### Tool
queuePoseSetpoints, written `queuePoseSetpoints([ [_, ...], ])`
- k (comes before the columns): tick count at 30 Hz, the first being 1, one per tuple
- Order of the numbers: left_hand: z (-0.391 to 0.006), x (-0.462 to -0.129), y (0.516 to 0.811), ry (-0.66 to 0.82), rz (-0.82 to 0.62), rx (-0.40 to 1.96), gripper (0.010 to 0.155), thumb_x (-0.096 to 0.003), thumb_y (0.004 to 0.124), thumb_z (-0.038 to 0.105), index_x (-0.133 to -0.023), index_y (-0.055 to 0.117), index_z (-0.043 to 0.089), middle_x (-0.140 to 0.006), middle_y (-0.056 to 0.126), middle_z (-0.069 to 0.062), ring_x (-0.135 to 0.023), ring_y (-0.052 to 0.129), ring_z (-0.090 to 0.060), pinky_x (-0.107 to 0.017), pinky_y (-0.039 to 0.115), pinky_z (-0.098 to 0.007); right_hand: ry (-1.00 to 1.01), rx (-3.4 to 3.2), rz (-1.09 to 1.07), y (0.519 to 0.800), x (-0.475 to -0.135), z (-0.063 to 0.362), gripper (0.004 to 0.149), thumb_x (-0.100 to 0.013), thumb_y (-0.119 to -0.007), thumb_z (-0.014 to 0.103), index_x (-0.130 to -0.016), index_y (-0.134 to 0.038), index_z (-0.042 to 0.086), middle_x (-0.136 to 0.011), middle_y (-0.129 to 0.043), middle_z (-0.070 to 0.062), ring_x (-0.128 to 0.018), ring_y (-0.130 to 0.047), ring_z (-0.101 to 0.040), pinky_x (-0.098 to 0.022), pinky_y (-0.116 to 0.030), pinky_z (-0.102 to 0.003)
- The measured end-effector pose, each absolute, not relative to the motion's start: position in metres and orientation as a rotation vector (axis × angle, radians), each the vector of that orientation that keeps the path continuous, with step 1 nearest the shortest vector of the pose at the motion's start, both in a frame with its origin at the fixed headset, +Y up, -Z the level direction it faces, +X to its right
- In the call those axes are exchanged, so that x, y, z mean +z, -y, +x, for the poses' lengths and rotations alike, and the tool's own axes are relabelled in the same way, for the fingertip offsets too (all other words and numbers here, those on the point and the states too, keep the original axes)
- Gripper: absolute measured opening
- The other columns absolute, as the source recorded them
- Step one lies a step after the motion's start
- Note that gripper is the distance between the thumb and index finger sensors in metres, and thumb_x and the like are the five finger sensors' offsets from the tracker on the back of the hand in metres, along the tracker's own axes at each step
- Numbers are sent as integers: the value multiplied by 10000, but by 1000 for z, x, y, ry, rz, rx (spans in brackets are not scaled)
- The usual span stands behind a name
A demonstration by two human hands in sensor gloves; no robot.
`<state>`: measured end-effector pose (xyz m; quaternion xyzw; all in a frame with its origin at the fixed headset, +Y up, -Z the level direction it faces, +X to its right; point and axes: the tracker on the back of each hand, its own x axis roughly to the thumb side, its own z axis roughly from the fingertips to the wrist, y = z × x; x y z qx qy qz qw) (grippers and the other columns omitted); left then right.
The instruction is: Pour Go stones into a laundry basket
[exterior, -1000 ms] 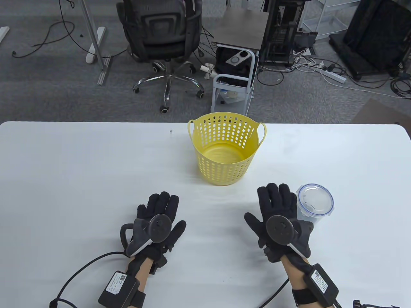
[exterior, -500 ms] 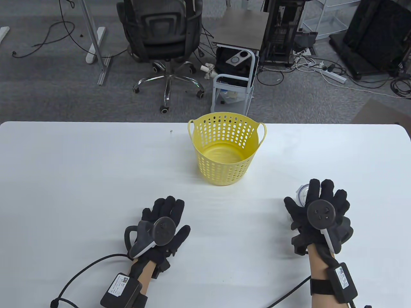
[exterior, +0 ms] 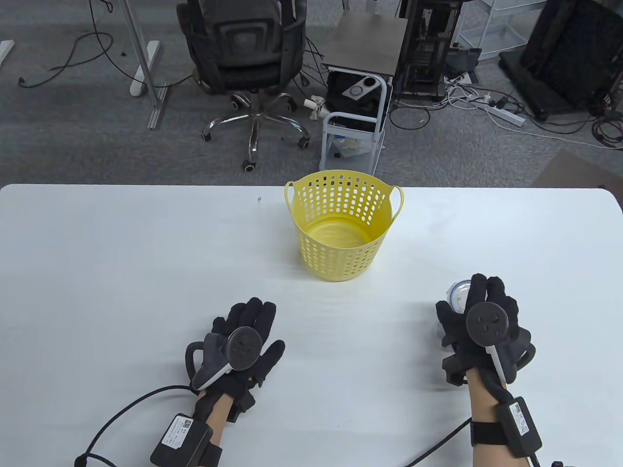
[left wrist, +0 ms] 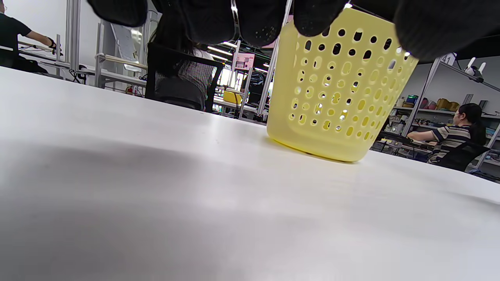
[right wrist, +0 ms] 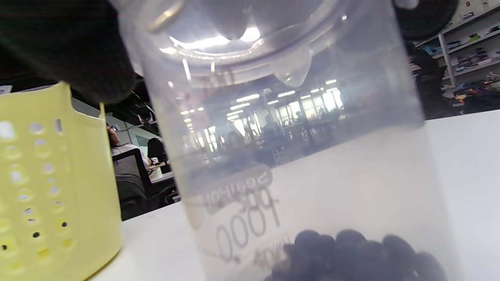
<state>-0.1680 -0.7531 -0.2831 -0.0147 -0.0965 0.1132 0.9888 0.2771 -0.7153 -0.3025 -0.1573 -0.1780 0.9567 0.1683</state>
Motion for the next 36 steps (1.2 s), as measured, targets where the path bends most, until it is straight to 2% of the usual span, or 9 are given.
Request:
queuePoseSetpoints([
  [9, -169, -284, 753, 194, -26, 230, 817, -431, 703, 743, -1109, 381, 423, -1240, 394, 54, -1144, 504, -313, -741, 485, -664, 627, 2746, 5, 699, -286, 213, 929, -349, -934, 693, -1031, -576, 173, -1098, -555, -182, -838, -720, -678, -564, -711, -726],
  [16, -170, -285, 753, 186, -26, 234, 813, -433, 704, 741, -1110, 387, 421, -1239, 401, 43, -1140, 513, -318, -739, 488, -666, 575, 2762, 479, 700, -265, 148, 948, -334, -922, 712, -1030, -574, 171, -1106, -540, -185, -830, -757, -661, -560, -741, -708],
  [24, -172, -287, 753, 181, -27, 238, 813, -432, 705, 741, -1109, 390, 420, -1239, 400, 46, -1138, 518, -317, -739, 488, -666, 441, 2663, 647, 706, -246, 108, 953, -339, -911, 713, -1033, -566, 158, -1110, -522, -205, -829, -752, -666, -559, -737, -711],
  [36, -173, -288, 752, 176, -19, 254, 811, -433, 698, 744, -1112, 414, 406, -1235, 410, 5, -1131, 530, -326, -736, 499, -666, 424, 2653, 794, 722, -235, 83, 944, -344, -891, 718, -1031, -559, 162, -1111, -511, -198, -857, -719, -647, -582, -708, -704],
])
